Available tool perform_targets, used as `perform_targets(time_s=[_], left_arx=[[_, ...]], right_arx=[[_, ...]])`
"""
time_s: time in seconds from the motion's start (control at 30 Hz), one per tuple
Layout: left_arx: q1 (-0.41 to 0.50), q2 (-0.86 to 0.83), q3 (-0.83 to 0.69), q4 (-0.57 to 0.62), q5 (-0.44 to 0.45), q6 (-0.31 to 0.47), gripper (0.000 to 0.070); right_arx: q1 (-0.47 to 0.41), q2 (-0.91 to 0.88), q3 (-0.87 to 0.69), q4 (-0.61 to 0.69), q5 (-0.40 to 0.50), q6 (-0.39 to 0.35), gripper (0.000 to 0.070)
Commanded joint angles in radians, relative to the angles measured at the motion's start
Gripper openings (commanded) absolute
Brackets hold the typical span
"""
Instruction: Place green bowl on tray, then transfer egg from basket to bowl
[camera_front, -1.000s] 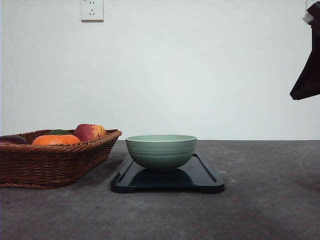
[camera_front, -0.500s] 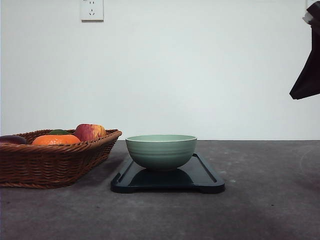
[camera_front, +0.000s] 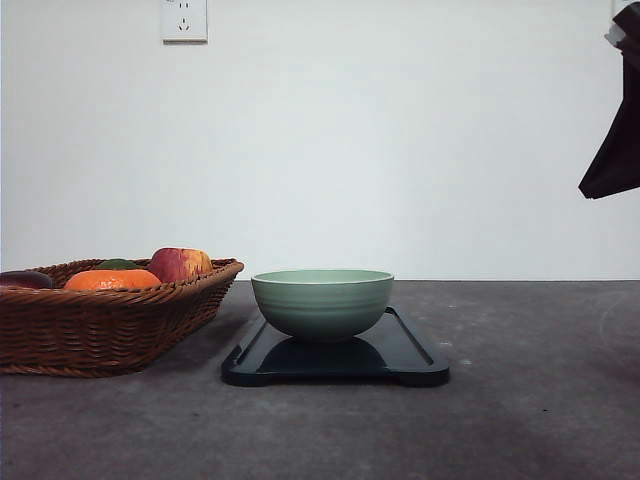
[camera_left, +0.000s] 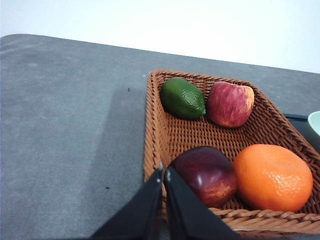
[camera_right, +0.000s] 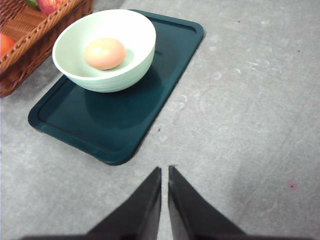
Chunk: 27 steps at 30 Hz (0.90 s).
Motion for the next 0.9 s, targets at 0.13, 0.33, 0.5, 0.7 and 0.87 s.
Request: perform_targets(time_s=[0.13, 0.33, 0.5, 0.7, 0.87], left_arx=[[0.0, 0.0, -0.019, -0.008, 0.005, 0.003, 0.0], [0.0, 0.0, -0.019, -0.008, 0.005, 0.003, 0.0], [0.0, 0.0, -0.019, -0.008, 0.005, 0.003, 0.0], [0.0, 0.0, -0.019, -0.008, 0.005, 0.003, 0.0], [0.0, 0.0, -0.019, -0.008, 0.005, 0.003, 0.0]], right_arx=[[0.004, -0.026, -0.005, 0.032, 0.124, -0.073, 0.0015], [-0.1, -0.176, -0.106, 0.054, 0.16, -0.125, 0.0015], [-0.239, -0.368, -0.265, 0.128, 0.149, -0.125, 0.0015], [-0.349, -0.59, -0.4, 0.133, 0.102, -0.122, 0.0015], [-0.401, -0.682, -0.453, 0.132, 0.054, -0.121, 0.0015]])
